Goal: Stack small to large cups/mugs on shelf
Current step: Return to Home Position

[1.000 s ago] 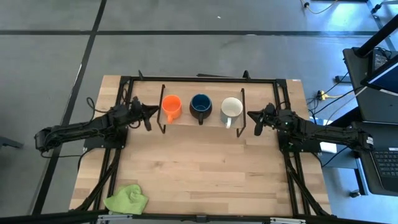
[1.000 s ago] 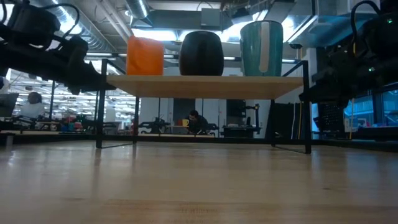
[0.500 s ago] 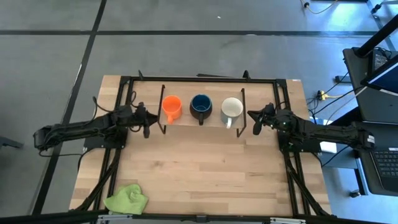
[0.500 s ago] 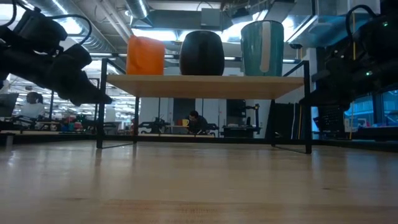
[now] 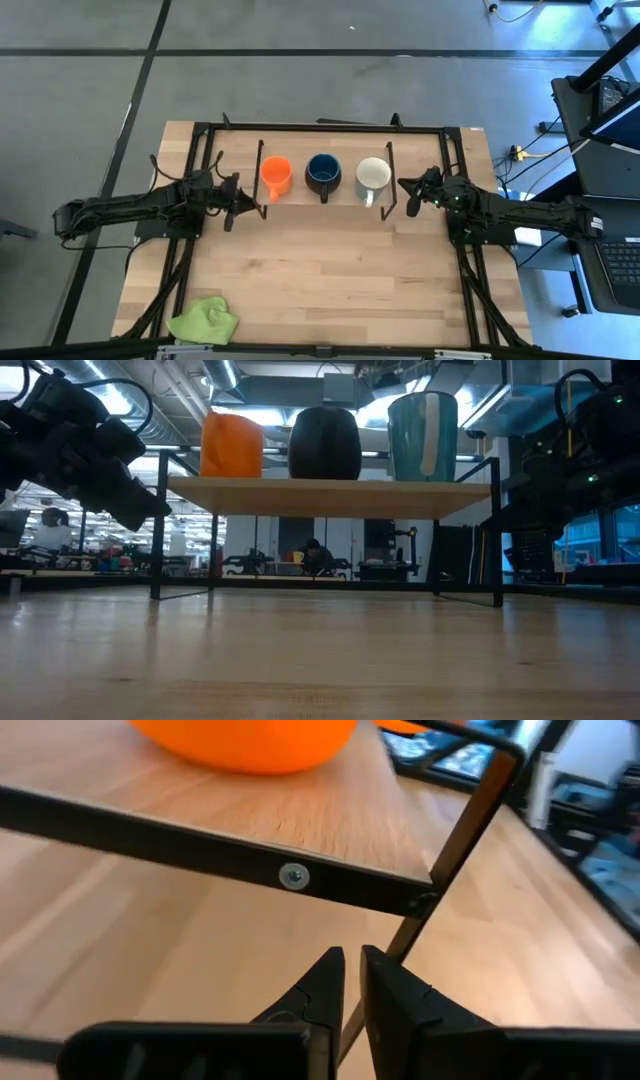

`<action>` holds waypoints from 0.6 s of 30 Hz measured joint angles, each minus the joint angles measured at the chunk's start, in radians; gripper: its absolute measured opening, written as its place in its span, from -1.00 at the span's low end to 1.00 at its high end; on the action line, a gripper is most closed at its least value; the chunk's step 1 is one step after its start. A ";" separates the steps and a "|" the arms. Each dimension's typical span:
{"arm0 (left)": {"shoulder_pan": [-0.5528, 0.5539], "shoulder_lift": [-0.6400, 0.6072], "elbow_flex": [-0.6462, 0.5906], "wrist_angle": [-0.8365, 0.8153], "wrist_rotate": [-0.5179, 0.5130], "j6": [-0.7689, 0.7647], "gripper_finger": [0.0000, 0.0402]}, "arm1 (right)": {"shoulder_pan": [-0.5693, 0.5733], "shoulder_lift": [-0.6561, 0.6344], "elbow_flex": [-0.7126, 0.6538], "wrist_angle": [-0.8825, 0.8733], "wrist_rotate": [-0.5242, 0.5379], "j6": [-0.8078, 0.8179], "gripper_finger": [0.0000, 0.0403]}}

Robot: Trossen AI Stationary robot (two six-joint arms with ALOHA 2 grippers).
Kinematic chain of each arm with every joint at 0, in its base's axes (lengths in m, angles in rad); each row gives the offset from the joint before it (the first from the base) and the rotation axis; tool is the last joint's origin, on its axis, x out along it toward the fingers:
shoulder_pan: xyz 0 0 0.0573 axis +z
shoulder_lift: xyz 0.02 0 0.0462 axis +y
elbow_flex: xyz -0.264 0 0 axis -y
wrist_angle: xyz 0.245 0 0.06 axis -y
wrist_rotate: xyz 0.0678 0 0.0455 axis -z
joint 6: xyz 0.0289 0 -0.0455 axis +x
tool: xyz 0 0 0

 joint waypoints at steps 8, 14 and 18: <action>-0.093 0.025 0.001 -0.002 -0.023 -0.017 -0.84 | 0.000 0.000 0.000 0.000 0.000 0.014 -0.85; -0.089 0.080 0.001 -0.039 -0.270 0.028 -0.84 | 0.000 0.014 0.000 0.000 -0.001 0.012 -0.85; -0.077 0.104 0.001 -0.042 -0.290 0.031 -0.84 | 0.000 0.038 0.000 -0.001 -0.009 0.000 -0.85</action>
